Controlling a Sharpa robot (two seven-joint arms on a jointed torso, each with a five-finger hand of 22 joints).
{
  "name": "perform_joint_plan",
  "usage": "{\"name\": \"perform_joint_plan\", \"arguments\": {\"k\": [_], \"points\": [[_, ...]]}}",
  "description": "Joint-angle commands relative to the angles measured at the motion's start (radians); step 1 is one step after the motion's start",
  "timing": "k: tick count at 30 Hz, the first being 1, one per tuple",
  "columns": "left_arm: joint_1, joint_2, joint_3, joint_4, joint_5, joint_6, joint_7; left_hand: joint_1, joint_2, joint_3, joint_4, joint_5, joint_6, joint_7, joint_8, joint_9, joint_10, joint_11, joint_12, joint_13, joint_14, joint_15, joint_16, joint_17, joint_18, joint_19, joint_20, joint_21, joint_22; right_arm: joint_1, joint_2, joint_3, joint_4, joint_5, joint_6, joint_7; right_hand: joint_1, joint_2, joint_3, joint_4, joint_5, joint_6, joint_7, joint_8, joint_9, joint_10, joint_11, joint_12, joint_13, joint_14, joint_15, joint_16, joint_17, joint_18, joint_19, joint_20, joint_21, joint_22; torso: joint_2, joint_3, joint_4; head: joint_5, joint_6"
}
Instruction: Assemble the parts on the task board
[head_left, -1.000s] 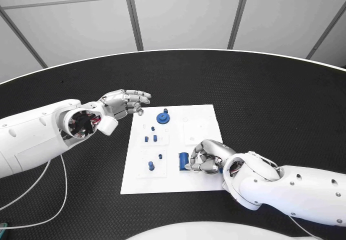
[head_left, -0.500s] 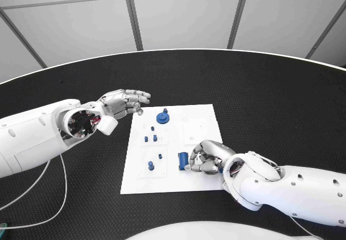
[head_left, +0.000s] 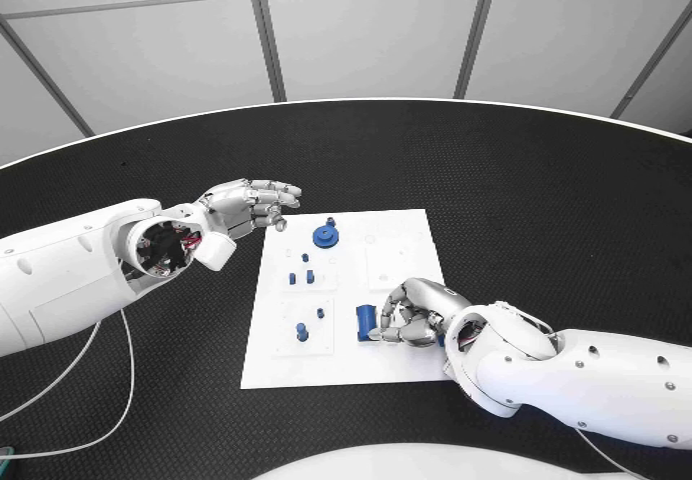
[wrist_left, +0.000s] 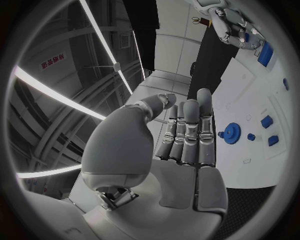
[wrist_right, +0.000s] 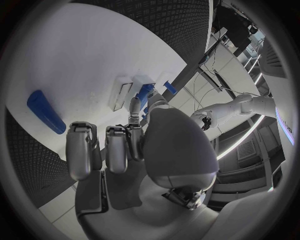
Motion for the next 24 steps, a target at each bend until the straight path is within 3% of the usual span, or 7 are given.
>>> {"name": "perform_joint_plan", "arguments": {"k": [1, 9, 13, 18, 24], "points": [[0.0, -0.001, 0.0, 0.0, 0.0, 0.0, 0.0, 0.001, 0.007, -0.004, -0.001, 0.001, 0.007, 0.0, -0.006, 0.001, 0.002, 0.004, -0.004, -0.001, -0.006, 0.001, -0.005, -0.001, 0.01, -0.007, 0.001, -0.005, -0.001, 0.0, -0.004, 0.0, 0.004, 0.0, -0.003, 0.001, 0.007, 0.008, 0.008, 0.002, 0.0, 0.005, -0.002, -0.002, -0.002, 0.057, -0.007, 0.003, 0.181, 0.1, -0.009, 0.0, 0.233, -0.016, 0.09, -0.007, 0.002, 0.244, 0.0, 0.0003, -0.0003, -0.001, 0.0], [0.0, -0.006, 0.0, 0.001, 0.0, -0.002, -0.001, 0.001, 0.008, -0.003, -0.001, 0.001, 0.007, 0.0, -0.006, 0.001, 0.002, 0.004, -0.004, -0.001, -0.006, 0.001, -0.005, -0.001, 0.01, -0.007, 0.001, -0.005, -0.001, 0.0, -0.056, 0.0, 0.051, 0.0, -0.023, 0.044, 0.01, 0.003, 0.011, 0.001, 0.001, 0.002, -0.001, -0.004, -0.003, 0.053, -0.006, -0.006, 0.176, 0.098, -0.009, -0.003, 0.226, -0.014, 0.088, -0.007, -0.007, 0.241, 0.0, 0.0014, -0.0023, -0.002, 0.001], [0.0, -0.007, 0.0, 0.0, 0.0, -0.002, -0.001, 0.001, 0.008, -0.003, -0.001, 0.001, 0.007, 0.0, -0.006, 0.001, 0.002, 0.004, -0.004, -0.001, -0.006, 0.001, -0.005, -0.001, 0.01, -0.007, 0.001, -0.005, -0.001, 0.0, -0.095, 0.0, 0.085, 0.011, -0.049, 0.096, 0.002, -0.008, 0.016, 0.004, 0.006, -0.017, 0.01, -0.019, -0.01, 0.043, 0.002, -0.028, 0.162, 0.096, -0.003, -0.008, 0.217, -0.012, 0.085, -0.004, -0.022, 0.238, -0.001, 0.0028, -0.0029, -0.004, 0.002], [0.0, -0.008, 0.0, 0.0, 0.0, -0.002, -0.001, 0.001, 0.008, -0.003, -0.001, 0.001, 0.007, 0.0, -0.006, 0.001, 0.002, 0.004, -0.004, -0.001, -0.006, 0.001, -0.005, -0.001, 0.01, -0.007, 0.001, -0.005, -0.001, 0.0, -0.163, -0.001, 0.125, 0.024, -0.071, 0.123, 0.006, -0.017, 0.036, 0.003, 0.023, -0.048, 0.031, -0.061, -0.034, 0.037, 0.019, -0.039, 0.157, 0.096, 0.011, -0.01, 0.213, -0.01, 0.083, 0.006, -0.031, 0.235, -0.001, 0.0021, -0.0017, -0.016, 0.004], [0.0, -0.011, 0.0, -0.001, 0.0, -0.005, 0.0, 0.001, 0.008, -0.003, -0.001, 0.001, 0.007, 0.0, -0.006, 0.001, 0.002, 0.004, -0.004, -0.001, -0.006, 0.001, -0.005, -0.001, 0.01, -0.007, 0.001, -0.005, -0.001, 0.0, -0.247, -0.002, 0.122, -0.008, -0.074, 0.113, 0.006, -0.021, 0.067, 0.004, 0.039, -0.06, 0.046, -0.104, -0.06, 0.033, 0.032, -0.047, 0.153, 0.095, 0.023, -0.01, 0.212, -0.01, 0.082, 0.017, -0.032, 0.235, -0.001, 0.0002, -0.0049, -0.033, 0.007]]}}
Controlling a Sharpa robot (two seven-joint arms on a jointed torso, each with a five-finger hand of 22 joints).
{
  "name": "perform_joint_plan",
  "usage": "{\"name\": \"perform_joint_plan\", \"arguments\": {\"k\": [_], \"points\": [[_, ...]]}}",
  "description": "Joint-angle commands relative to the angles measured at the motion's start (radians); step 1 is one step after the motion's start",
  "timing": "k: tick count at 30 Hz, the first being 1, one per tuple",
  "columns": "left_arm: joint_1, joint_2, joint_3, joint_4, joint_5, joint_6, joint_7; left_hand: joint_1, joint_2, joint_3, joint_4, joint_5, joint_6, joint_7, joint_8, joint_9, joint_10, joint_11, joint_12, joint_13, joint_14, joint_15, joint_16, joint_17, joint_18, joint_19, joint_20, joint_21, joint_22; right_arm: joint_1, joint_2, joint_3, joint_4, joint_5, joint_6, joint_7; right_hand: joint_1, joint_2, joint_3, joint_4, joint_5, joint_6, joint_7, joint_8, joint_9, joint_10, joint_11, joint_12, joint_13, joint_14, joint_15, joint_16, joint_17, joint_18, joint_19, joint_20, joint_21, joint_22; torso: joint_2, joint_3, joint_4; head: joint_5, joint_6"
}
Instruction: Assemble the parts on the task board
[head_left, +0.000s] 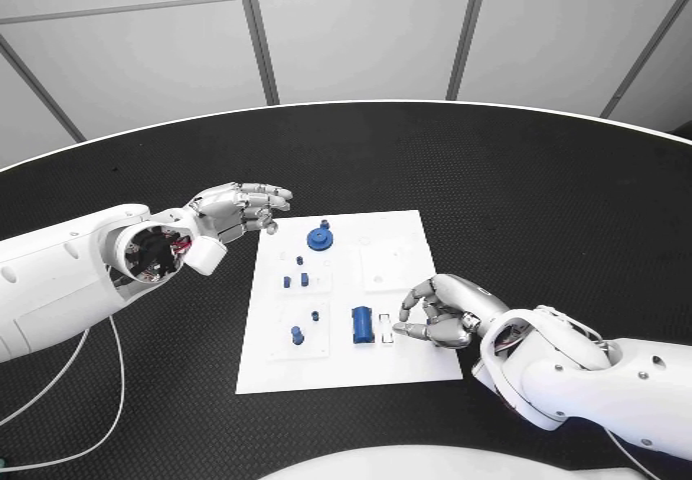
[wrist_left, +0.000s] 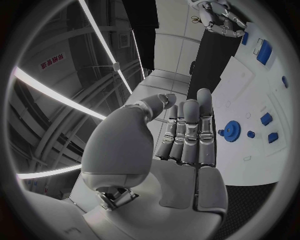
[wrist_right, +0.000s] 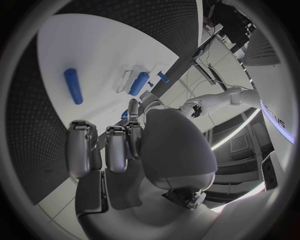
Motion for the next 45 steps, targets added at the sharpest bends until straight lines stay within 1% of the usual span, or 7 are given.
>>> {"name": "perform_joint_plan", "arguments": {"k": [1, 8, 15, 27, 32, 37, 45], "points": [[0.0, -0.001, 0.0, 0.0, 0.0, -0.001, 0.001, 0.001, 0.008, -0.003, -0.001, 0.001, 0.007, 0.0, -0.006, 0.001, 0.002, 0.004, -0.004, -0.001, -0.006, 0.001, -0.005, -0.001, 0.01, -0.007, 0.001, -0.005, -0.001, 0.0, -0.043, 0.0, -0.005, -0.018, -0.001, -0.005, -0.007, -0.006, 0.012, 0.003, 0.011, -0.009, 0.005, -0.021, -0.013, 0.031, 0.013, -0.007, 0.153, 0.094, 0.012, -0.005, 0.214, -0.01, 0.086, 0.011, -0.005, 0.235, 0.001, -0.001, -0.0028, -0.01, 0.001], [0.0, -0.002, 0.0, 0.0, 0.0, 0.001, 0.002, 0.001, 0.008, -0.003, -0.001, 0.001, 0.007, 0.0, -0.006, 0.001, 0.002, 0.004, -0.004, -0.001, -0.006, 0.001, -0.005, -0.001, 0.01, -0.007, 0.001, -0.005, -0.001, -0.001, -0.081, -0.001, -0.015, -0.088, -0.009, -0.041, -0.018, -0.004, 0.04, 0.001, 0.036, 0.007, 0.004, -0.038, -0.028, 0.032, 0.014, -0.004, 0.155, 0.094, 0.014, -0.004, 0.217, -0.011, 0.087, 0.015, 0.001, 0.236, 0.0, 0.0034, -0.0032, -0.016, 0.003], [0.0, -0.005, 0.0, 0.001, 0.0, 0.002, 0.001, 0.001, 0.008, -0.003, -0.001, 0.001, 0.007, 0.0, -0.006, 0.001, 0.002, 0.004, -0.004, -0.001, -0.006, 0.001, -0.005, -0.001, 0.01, -0.007, 0.001, -0.005, -0.001, -0.001, -0.091, -0.002, -0.021, -0.133, 0.003, -0.097, -0.042, -0.015, 0.05, 0.004, 0.039, 0.015, 0.005, -0.044, -0.034, 0.031, 0.015, -0.007, 0.153, 0.094, 0.015, -0.004, 0.217, -0.01, 0.087, 0.017, -0.001, 0.236, 0.001, -0.0001, -0.0015, -0.018, 0.0], [0.0, -0.007, 0.0, 0.003, 0.0, 0.007, 0.001, 0.001, 0.008, -0.003, -0.001, 0.001, 0.007, 0.0, -0.006, 0.001, 0.002, 0.004, -0.004, -0.001, -0.006, 0.001, -0.005, -0.001, 0.01, -0.007, 0.001, -0.005, -0.001, -0.002, -0.071, -0.005, -0.045, -0.146, 0.051, -0.13, -0.078, -0.03, 0.058, 0.005, 0.035, 0.03, 0.003, -0.046, -0.035, 0.03, 0.014, -0.011, 0.152, 0.094, 0.014, -0.005, 0.215, -0.01, 0.087, 0.017, -0.003, 0.235, 0.001, -0.0002, 0.001, -0.017, -0.004], [0.0, -0.007, 0.0, 0.002, 0.0, 0.006, 0.001, 0.001, 0.008, -0.003, -0.001, 0.001, 0.007, 0.0, -0.006, 0.001, 0.002, 0.004, -0.004, -0.001, -0.006, 0.001, -0.005, -0.001, 0.01, -0.007, 0.001, -0.005, -0.001, -0.003, -0.06, -0.005, -0.05, -0.147, 0.065, -0.134, -0.096, -0.04, 0.058, 0.005, 0.03, 0.035, 0.002, -0.046, -0.035, 0.03, 0.013, -0.012, 0.151, 0.093, 0.013, -0.005, 0.214, -0.009, 0.086, 0.017, -0.006, 0.235, 0.002, 0.0014, -0.002, -0.013, -0.007], [0.0, -0.007, 0.0, 0.003, 0.0, 0.008, 0.001, 0.002, 0.009, -0.003, 0.0, 0.001, 0.008, 0.0, -0.007, 0.002, 0.003, 0.004, -0.004, -0.002, -0.007, 0.001, -0.005, -0.002, 0.01, -0.007, 0.001, -0.004, -0.001, -0.004, -0.048, -0.005, -0.052, -0.147, 0.07, -0.135, -0.1, -0.043, 0.058, 0.005, 0.029, 0.036, 0.002, -0.046, -0.034, 0.03, 0.013, -0.013, 0.151, 0.093, 0.013, -0.006, 0.214, -0.01, 0.086, 0.017, -0.004, 0.235, 0.001, 0.0003, -0.0011, -0.014, -0.008], [0.0, -0.009, 0.0, 0.003, 0.0, 0.008, 0.001, 0.002, 0.009, -0.003, 0.0, 0.001, 0.008, 0.0, -0.007, 0.002, 0.003, 0.004, -0.004, -0.002, -0.007, 0.001, -0.005, -0.002, 0.01, -0.007, 0.001, -0.004, -0.001, -0.021, -0.035, -0.006, -0.059, -0.147, 0.098, -0.14, -0.116, -0.057, 0.052, 0.005, 0.026, 0.042, 0.001, -0.044, -0.033, 0.029, 0.012, -0.014, 0.15, 0.093, 0.013, -0.006, 0.213, -0.009, 0.086, 0.016, -0.006, 0.235, 0.0, 0.001, -0.0011, -0.013, -0.008]]}}
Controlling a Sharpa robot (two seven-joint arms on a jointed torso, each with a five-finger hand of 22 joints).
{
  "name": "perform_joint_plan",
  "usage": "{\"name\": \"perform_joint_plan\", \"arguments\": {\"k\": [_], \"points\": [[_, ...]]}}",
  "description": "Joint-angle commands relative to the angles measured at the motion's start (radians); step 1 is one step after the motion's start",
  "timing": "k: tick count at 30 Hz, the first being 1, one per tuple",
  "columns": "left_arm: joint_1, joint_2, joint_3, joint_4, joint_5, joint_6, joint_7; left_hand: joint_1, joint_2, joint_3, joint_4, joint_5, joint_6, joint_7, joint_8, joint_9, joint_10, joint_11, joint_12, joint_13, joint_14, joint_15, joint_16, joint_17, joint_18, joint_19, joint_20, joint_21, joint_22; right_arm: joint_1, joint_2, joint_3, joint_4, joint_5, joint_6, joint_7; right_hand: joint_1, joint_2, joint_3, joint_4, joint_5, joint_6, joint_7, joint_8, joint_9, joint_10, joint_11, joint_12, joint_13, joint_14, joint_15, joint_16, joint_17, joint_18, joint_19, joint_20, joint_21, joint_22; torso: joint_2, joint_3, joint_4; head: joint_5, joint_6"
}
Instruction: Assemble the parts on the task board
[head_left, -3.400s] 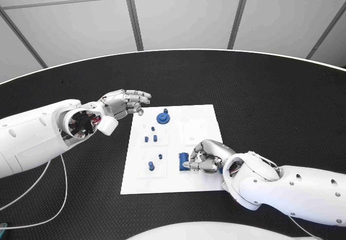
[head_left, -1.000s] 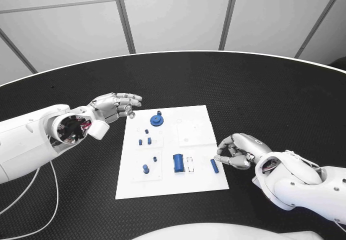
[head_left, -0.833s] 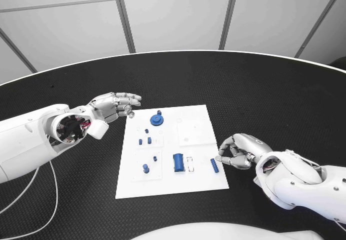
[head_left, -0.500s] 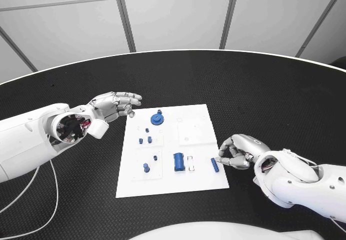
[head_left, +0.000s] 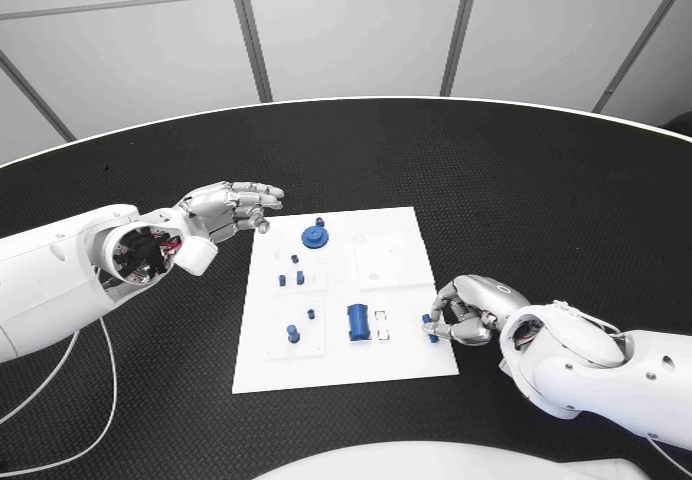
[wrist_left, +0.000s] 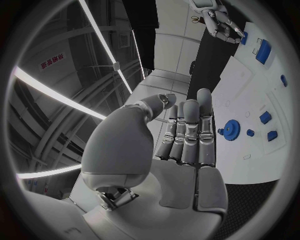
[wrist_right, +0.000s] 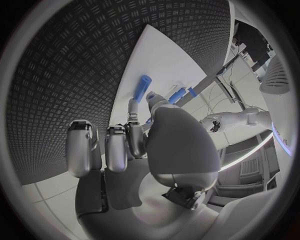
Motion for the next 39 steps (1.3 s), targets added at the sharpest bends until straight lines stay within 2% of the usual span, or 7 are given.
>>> {"name": "perform_joint_plan", "arguments": {"k": [1, 17, 26, 31, 33, 35, 39], "points": [[0.0, 0.0, 0.0, 0.0, 0.0, 0.0, 0.0, 0.002, 0.009, -0.003, 0.0, 0.001, 0.008, 0.0, -0.007, 0.002, 0.003, 0.004, -0.004, -0.001, -0.007, 0.001, -0.005, -0.001, 0.01, -0.007, 0.001, -0.004, -0.002, -0.006, 0.003, 0.0, -0.004, 0.0, 0.007, -0.003, -0.01, -0.003, -0.002, -0.001, -0.006, 0.009, 0.001, -0.002, 0.002, 0.03, 0.005, -0.007, 0.149, 0.094, 0.005, -0.006, 0.213, -0.009, 0.082, 0.005, -0.006, 0.234, -0.001, 0.0005, -0.0005, 0.001, 0.0], [0.0, -0.001, 0.0, 0.0, 0.0, 0.001, -0.002, 0.0, 0.009, -0.004, 0.001, 0.001, 0.008, 0.0, -0.007, 0.002, 0.002, 0.004, -0.005, -0.001, -0.007, 0.001, -0.005, -0.001, 0.009, -0.007, 0.001, -0.005, -0.002, -0.014, 0.017, 0.0, -0.02, -0.034, 0.053, -0.016, -0.007, -0.012, -0.001, -0.005, -0.009, 0.017, -0.003, 0.004, 0.008, 0.028, 0.002, -0.011, 0.147, 0.093, 0.003, -0.007, 0.211, -0.009, 0.081, 0.004, -0.009, 0.234, 0.0, -0.0006, 0.0001, -0.002, -0.002], [0.0, -0.004, 0.0, 0.001, 0.0, 0.0, -0.002, 0.0, 0.009, -0.004, 0.001, 0.001, 0.008, 0.0, -0.007, 0.002, 0.002, 0.004, -0.005, -0.001, -0.007, 0.001, -0.005, -0.001, 0.009, -0.007, 0.001, -0.005, -0.002, -0.016, 0.023, 0.0, -0.019, -0.092, 0.077, -0.022, 0.08, -0.03, 0.034, -0.026, -0.007, 0.012, -0.008, 0.008, 0.019, 0.026, -0.003, -0.014, 0.146, 0.093, -0.002, -0.007, 0.212, -0.009, 0.081, -0.001, -0.01, 0.234, -0.001, -0.0008, -0.0009, 0.0, -0.003], [0.0, -0.004, 0.0, 0.001, 0.0, 0.0, -0.002, -0.001, 0.009, -0.004, 0.002, 0.001, 0.007, 0.001, -0.008, 0.001, 0.001, 0.005, -0.005, -0.001, -0.007, 0.002, -0.005, -0.002, 0.009, -0.007, 0.002, -0.005, -0.002, -0.017, 0.024, 0.0, -0.009, -0.122, 0.072, -0.027, 0.121, -0.044, 0.086, -0.032, 0.062, 0.014, -0.006, 0.006, 0.022, 0.024, -0.002, -0.015, 0.147, 0.094, -0.002, -0.007, 0.213, -0.009, 0.082, -0.003, -0.006, 0.235, -0.002, -0.0006, -0.001, 0.0, -0.002], [0.0, -0.004, 0.0, 0.001, 0.0, 0.0, -0.002, -0.001, 0.009, -0.004, 0.002, 0.001, 0.007, 0.001, -0.008, 0.001, 0.001, 0.005, -0.005, -0.001, -0.007, 0.002, -0.005, -0.002, 0.009, -0.007, 0.002, -0.005, -0.002, -0.017, 0.024, 0.0, -0.005, -0.126, 0.066, -0.028, 0.137, -0.053, 0.127, -0.036, 0.143, 0.018, -0.007, 0.007, 0.025, 0.024, -0.004, -0.014, 0.148, 0.094, -0.003, -0.006, 0.215, -0.01, 0.082, -0.004, -0.004, 0.235, -0.002, -0.0004, -0.0012, 0.0, -0.002], [0.0, -0.004, 0.0, 0.001, 0.0, 0.0, -0.002, -0.001, 0.009, -0.004, 0.002, 0.001, 0.007, 0.001, -0.008, 0.001, 0.001, 0.005, -0.005, -0.001, -0.007, 0.002, -0.005, -0.002, 0.009, -0.007, 0.002, -0.005, -0.002, -0.017, 0.023, 0.0, 0.001, -0.128, 0.057, -0.03, 0.15, -0.05, 0.167, -0.043, 0.194, 0.022, -0.01, 0.011, 0.029, 0.024, -0.007, -0.013, 0.149, 0.094, -0.006, -0.005, 0.217, -0.01, 0.083, -0.005, -0.002, 0.236, -0.002, -0.0003, -0.001, -0.001, -0.001], [0.0, -0.004, 0.0, 0.001, 0.0, 0.001, -0.002, -0.001, 0.009, -0.004, 0.002, 0.001, 0.007, 0.001, -0.008, 0.001, 0.001, 0.005, -0.005, -0.001, -0.007, 0.002, -0.005, -0.002, 0.009, -0.007, 0.002, -0.005, -0.002, -0.017, 0.023, 0.0, 0.015, -0.131, 0.038, -0.034, 0.14, -0.059, 0.244, -0.06, 0.241, 0.022, -0.013, 0.027, 0.05, 0.027, -0.01, -0.011, 0.15, 0.095, -0.008, -0.004, 0.219, -0.011, 0.084, -0.008, 0.002, 0.237, -0.001, -0.0001, -0.0004, -0.001, -0.001]]}}
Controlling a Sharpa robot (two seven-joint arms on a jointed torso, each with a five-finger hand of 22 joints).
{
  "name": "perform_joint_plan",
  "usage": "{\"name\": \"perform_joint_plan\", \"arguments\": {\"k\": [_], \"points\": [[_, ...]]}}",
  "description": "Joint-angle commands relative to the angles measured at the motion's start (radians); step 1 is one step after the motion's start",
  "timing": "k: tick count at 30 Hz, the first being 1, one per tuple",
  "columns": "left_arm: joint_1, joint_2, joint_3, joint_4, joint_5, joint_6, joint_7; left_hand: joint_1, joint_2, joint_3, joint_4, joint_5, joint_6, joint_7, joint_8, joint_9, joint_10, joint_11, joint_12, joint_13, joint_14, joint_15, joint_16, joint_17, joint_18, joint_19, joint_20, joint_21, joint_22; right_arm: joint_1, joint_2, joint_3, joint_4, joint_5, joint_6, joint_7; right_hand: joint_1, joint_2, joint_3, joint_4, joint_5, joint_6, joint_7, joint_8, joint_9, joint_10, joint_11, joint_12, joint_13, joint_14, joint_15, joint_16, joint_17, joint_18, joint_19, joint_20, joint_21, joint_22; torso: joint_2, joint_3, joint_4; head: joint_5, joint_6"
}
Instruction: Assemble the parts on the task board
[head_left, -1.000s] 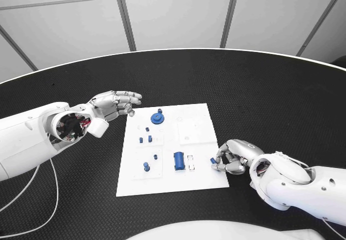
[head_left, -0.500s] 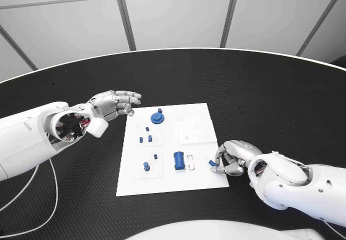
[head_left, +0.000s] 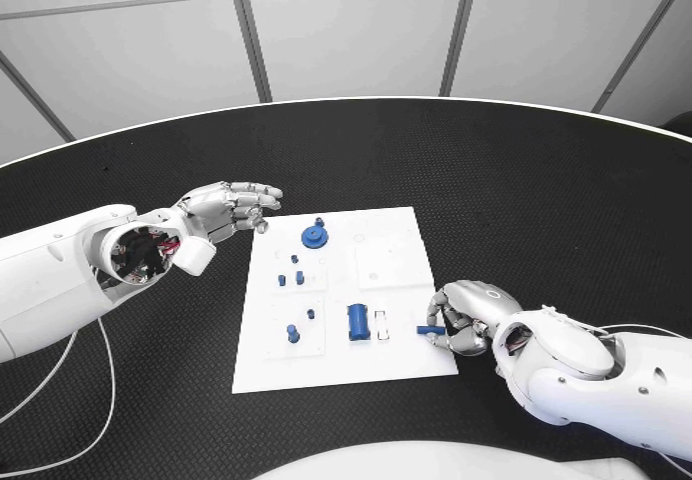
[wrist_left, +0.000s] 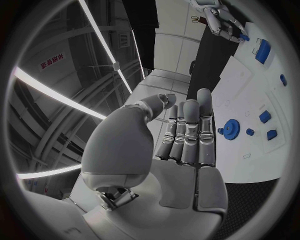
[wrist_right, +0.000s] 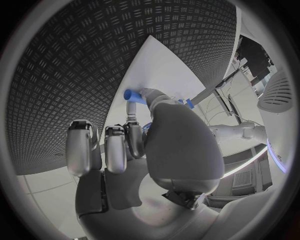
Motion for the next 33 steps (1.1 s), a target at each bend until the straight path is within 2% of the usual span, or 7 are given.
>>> {"name": "perform_joint_plan", "arguments": {"k": [1, 6, 10, 18, 24, 26, 33], "points": [[0.0, 0.0, 0.0, 0.0, 0.0, 0.0, 0.0, -0.001, 0.009, -0.004, 0.002, 0.001, 0.007, 0.001, -0.004, 0.002, 0.001, 0.005, -0.005, -0.001, -0.007, 0.002, -0.005, -0.001, 0.009, -0.007, 0.002, -0.005, -0.002, 0.0, 0.0, 0.0, 0.011, 0.0, -0.013, -0.003, -0.014, 0.006, 0.068, -0.031, 0.031, 0.002, -0.003, 0.026, 0.033, 0.028, -0.01, -0.001, 0.15, 0.096, -0.009, 0.002, 0.219, -0.011, 0.084, -0.008, 0.008, 0.237, 0.0, 0.0004, 0.0007, 0.0, 0.001], [0.0, 0.002, 0.0, -0.001, 0.0, 0.001, -0.001, -0.001, 0.009, -0.004, 0.002, 0.001, 0.007, 0.001, -0.004, 0.002, 0.001, 0.005, -0.005, -0.001, -0.007, 0.002, -0.005, -0.001, 0.009, -0.007, 0.002, -0.005, -0.002, 0.0, 0.0, 0.001, 0.025, 0.025, -0.024, -0.007, -0.067, -0.006, 0.168, -0.08, 0.044, -0.022, 0.0, 0.059, 0.081, 0.031, -0.008, -0.001, 0.151, 0.096, -0.008, 0.003, 0.222, -0.012, 0.085, -0.007, 0.01, 0.238, 0.0, -0.0006, 0.001, -0.001, 0.003], [0.0, 0.004, 0.0, -0.003, 0.0, 0.0, -0.001, 0.0, 0.01, -0.004, 0.002, 0.001, 0.006, 0.001, -0.004, 0.001, 0.001, 0.005, -0.005, -0.001, -0.007, 0.002, -0.005, -0.001, 0.01, -0.007, 0.002, -0.006, -0.002, 0.0, 0.001, 0.001, 0.037, 0.043, -0.037, -0.009, -0.092, -0.007, 0.197, -0.098, 0.056, -0.03, 0.0, 0.069, 0.096, 0.032, -0.007, -0.001, 0.151, 0.096, -0.007, 0.003, 0.222, -0.012, 0.085, -0.007, 0.011, 0.238, 0.0, -0.0016, 0.0008, -0.002, 0.004], [0.0, 0.009, 0.0, -0.005, 0.0, -0.001, -0.002, 0.0, 0.01, -0.004, 0.002, 0.001, 0.006, 0.001, -0.004, 0.001, 0.001, 0.005, -0.005, -0.001, -0.007, 0.002, -0.005, -0.001, 0.01, -0.007, 0.002, -0.006, -0.002, 0.002, 0.016, 0.004, 0.049, 0.079, -0.059, -0.011, -0.125, -0.01, 0.211, -0.106, 0.052, -0.034, -0.002, 0.076, 0.108, 0.033, -0.009, 0.0, 0.151, 0.097, -0.008, 0.005, 0.224, -0.012, 0.085, -0.007, 0.013, 0.238, 0.0, -0.0036, 0.0011, -0.003, 0.007], [0.0, 0.01, 0.0, -0.005, 0.0, 0.0, -0.002, 0.0, 0.01, -0.004, 0.002, 0.001, 0.006, 0.001, -0.004, 0.001, 0.001, 0.005, -0.005, -0.001, -0.007, 0.002, -0.005, -0.001, 0.01, -0.007, 0.002, -0.006, -0.002, 0.002, 0.049, 0.007, 0.041, 0.102, -0.086, -0.011, -0.157, -0.01, 0.213, -0.104, 0.037, -0.036, -0.006, 0.079, 0.113, 0.036, -0.012, 0.003, 0.154, 0.097, -0.01, 0.006, 0.227, -0.013, 0.086, -0.008, 0.016, 0.239, 0.001, -0.0015, 0.003, 0.0, 0.007], [0.0, 0.01, 0.0, -0.005, 0.0, -0.001, -0.002, 0.0, 0.01, -0.004, 0.002, 0.001, 0.005, 0.001, -0.005, 0.001, 0.0, 0.005, -0.006, -0.001, -0.007, 0.002, -0.005, -0.001, 0.01, -0.007, 0.002, -0.006, -0.002, 0.002, 0.061, 0.009, 0.037, 0.105, -0.096, -0.012, -0.167, -0.01, 0.213, -0.102, 0.033, -0.036, -0.007, 0.079, 0.114, 0.036, -0.012, 0.003, 0.154, 0.097, -0.011, 0.006, 0.228, -0.013, 0.086, -0.009, 0.017, 0.24, 0.001, -0.0006, 0.0017, 0.001, 0.007], [0.0, 0.009, 0.0, -0.003, 0.0, -0.002, -0.002, 0.0, 0.01, -0.004, 0.002, 0.001, 0.005, 0.001, -0.005, 0.001, 0.0, 0.005, -0.006, -0.001, -0.007, 0.002, -0.005, -0.001, 0.01, -0.007, 0.002, -0.006, -0.002, 0.003, 0.1, 0.016, 0.015, 0.11, -0.118, -0.014, -0.195, -0.008, 0.213, -0.093, 0.029, -0.035, -0.009, 0.078, 0.115, 0.038, -0.014, 0.006, 0.156, 0.098, -0.012, 0.008, 0.232, -0.013, 0.087, -0.01, 0.021, 0.241, 0.002, -0.001, 0.0028, 0.0, 0.007]]}}
